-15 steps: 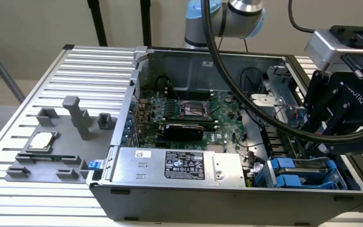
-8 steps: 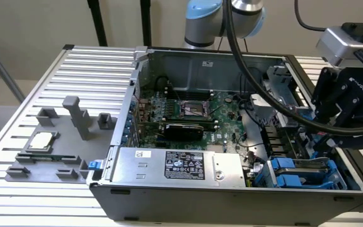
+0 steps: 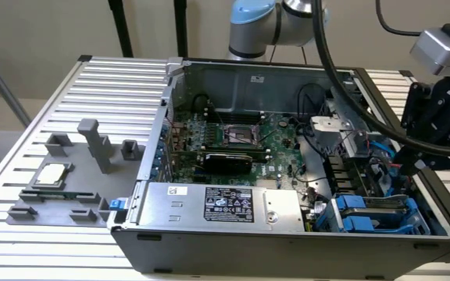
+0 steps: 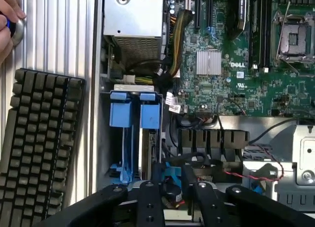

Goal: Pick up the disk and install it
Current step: 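Insert the disk into the insertion slot, then insert the first disk wire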

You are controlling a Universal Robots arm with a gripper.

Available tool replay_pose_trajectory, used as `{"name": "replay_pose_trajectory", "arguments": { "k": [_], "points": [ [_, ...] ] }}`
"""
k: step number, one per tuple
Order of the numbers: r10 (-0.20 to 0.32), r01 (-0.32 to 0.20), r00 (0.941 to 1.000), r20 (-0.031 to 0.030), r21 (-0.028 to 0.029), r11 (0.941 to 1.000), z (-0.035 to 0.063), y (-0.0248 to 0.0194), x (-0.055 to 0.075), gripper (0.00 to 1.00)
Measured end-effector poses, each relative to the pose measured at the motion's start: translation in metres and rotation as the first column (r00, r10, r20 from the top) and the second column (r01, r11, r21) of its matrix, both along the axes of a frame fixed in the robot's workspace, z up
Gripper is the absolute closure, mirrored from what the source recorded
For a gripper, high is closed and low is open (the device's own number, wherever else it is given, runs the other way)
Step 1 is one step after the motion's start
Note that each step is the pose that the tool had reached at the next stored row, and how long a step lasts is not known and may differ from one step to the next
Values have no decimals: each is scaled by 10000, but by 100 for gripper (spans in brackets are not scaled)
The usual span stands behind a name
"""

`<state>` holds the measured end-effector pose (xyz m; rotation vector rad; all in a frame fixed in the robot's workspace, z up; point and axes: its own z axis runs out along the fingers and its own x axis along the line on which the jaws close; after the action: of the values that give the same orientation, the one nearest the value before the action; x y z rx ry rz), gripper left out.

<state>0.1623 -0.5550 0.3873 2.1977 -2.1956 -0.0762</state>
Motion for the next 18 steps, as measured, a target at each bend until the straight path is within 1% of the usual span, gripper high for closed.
{"name": "replay_pose_trajectory", "arguments": {
  "k": [3, 5, 14, 18],
  "points": [
    [0, 0, 10000, -4, 2, 10000, -6, 45, 112, 100],
    [0, 0, 10000, -6, -1, 10000, -39, 53, 159, 100],
    [-1, 1, 10000, -6, 0, 10000, -201, 53, 163, 100],
    [-1, 1, 10000, -5, -12, 10000, -273, 53, 144, 100]
  ]
}}
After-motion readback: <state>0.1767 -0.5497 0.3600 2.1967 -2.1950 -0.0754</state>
